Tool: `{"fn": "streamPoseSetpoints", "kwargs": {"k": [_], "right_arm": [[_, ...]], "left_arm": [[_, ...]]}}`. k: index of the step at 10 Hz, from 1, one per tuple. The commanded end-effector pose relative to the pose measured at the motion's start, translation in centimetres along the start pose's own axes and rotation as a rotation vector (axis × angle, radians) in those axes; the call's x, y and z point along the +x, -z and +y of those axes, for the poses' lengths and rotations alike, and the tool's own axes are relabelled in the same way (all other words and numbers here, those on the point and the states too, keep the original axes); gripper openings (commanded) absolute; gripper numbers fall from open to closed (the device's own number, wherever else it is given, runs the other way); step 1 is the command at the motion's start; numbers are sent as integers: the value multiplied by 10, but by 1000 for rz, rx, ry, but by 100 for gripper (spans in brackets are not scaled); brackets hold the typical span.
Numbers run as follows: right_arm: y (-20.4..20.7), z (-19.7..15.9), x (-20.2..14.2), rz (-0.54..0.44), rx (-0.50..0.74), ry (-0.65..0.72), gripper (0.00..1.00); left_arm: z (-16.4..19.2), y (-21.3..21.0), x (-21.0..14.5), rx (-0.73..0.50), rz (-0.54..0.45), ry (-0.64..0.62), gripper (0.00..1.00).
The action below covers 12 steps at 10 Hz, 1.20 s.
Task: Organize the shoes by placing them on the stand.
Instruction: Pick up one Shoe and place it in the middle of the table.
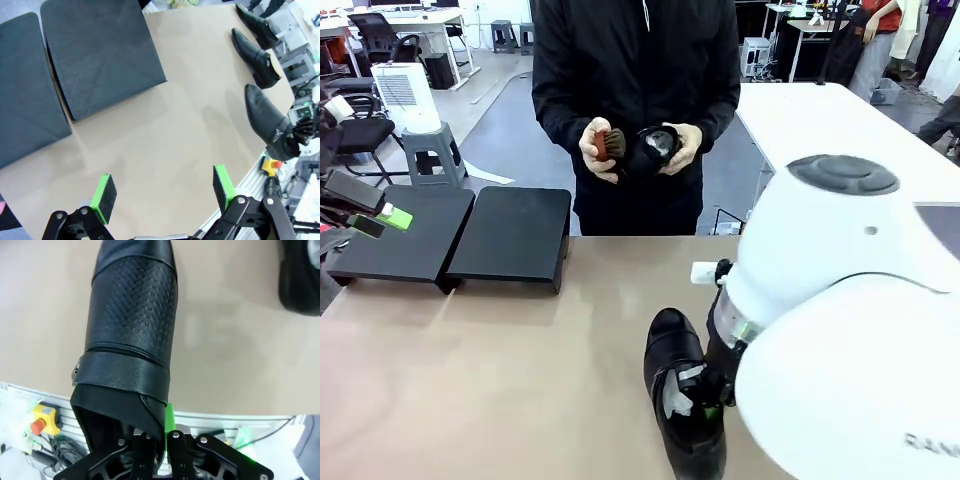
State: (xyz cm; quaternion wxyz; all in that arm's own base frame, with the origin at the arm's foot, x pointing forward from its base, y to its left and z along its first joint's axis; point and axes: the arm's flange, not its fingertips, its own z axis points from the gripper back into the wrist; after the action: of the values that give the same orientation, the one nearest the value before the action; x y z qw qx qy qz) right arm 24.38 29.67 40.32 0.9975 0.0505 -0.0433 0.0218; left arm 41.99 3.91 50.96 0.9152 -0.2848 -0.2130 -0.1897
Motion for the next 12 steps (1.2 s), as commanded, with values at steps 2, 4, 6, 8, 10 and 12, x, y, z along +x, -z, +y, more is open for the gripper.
{"fn": "streamPoseSetpoints", "kwargs": {"k": [2, 4, 6, 8, 10, 12], "right_arm": [[36, 1, 13, 9, 58, 6, 0], [53, 1, 24, -14, 86, 2, 0], [73, -2, 34, 18, 52, 50, 0], [81, -3, 35, 22, 62, 51, 26], [73, -9, 35, 2, 78, 55, 63], [54, -17, 31, -35, 82, 70, 100]], "left_arm": [[0, -1, -1, -12, -6, 11, 100], [0, -1, -1, -12, -6, 11, 100], [0, -1, -1, -12, -6, 11, 100], [0, -1, -1, -12, -6, 11, 100], [0, -1, -1, -12, -6, 11, 100], [0, -1, -1, -12, -6, 11, 100]]}}
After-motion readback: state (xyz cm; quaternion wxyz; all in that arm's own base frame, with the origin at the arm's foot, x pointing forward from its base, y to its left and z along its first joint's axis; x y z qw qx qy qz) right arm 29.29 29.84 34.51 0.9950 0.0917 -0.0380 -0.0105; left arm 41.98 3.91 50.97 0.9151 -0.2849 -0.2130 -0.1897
